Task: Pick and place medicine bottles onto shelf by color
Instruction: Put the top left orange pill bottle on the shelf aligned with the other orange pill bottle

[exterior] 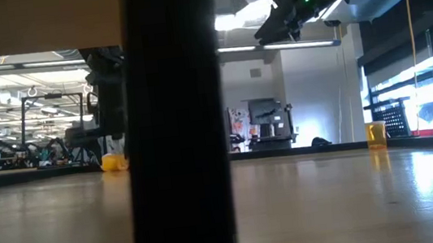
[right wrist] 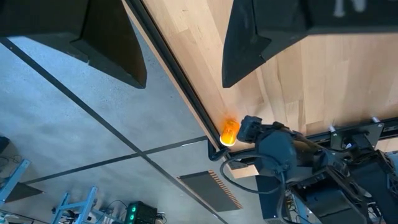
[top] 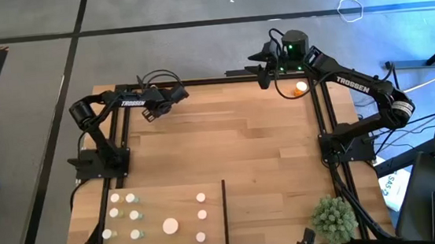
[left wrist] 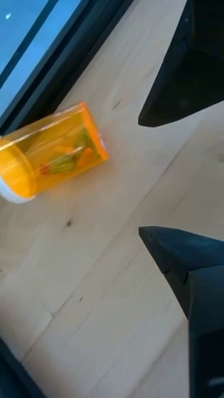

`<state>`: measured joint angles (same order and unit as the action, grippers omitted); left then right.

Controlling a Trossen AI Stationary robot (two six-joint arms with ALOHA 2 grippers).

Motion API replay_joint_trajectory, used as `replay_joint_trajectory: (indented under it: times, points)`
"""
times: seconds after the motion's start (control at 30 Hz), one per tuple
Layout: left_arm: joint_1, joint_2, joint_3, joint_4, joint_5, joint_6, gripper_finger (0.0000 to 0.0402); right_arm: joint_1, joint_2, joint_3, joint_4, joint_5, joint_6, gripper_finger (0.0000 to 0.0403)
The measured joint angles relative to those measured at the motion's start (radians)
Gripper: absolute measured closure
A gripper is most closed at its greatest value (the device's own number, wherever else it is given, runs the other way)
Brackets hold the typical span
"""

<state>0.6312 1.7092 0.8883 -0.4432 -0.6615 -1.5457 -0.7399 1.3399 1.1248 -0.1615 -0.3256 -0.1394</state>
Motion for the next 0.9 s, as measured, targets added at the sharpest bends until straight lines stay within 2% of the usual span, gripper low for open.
replay_joint_trajectory:
  times: [0.23,0.43,0.8,0.9]
  points:
    - [0.000,0.000,0.000,-0.003,0.011,-0.026,0.0132,0.000,0.000,0.000,0.000,0.000,0.000,0.0189]
    - [-0.001,0.017,0.000,0.019,0.047,-0.171,0.0132,0.000,0.000,0.000,0.000,0.000,0.000,0.0189]
    - [-0.001,0.022,0.000,0.037,0.049,-0.189,0.0132,0.000,0.000,0.000,0.000,0.000,0.000,0.0189]
    - [-0.001,0.027,0.000,0.036,0.046,-0.152,0.0132,0.000,0.000,0.000,0.000,0.000,0.000,0.0189]
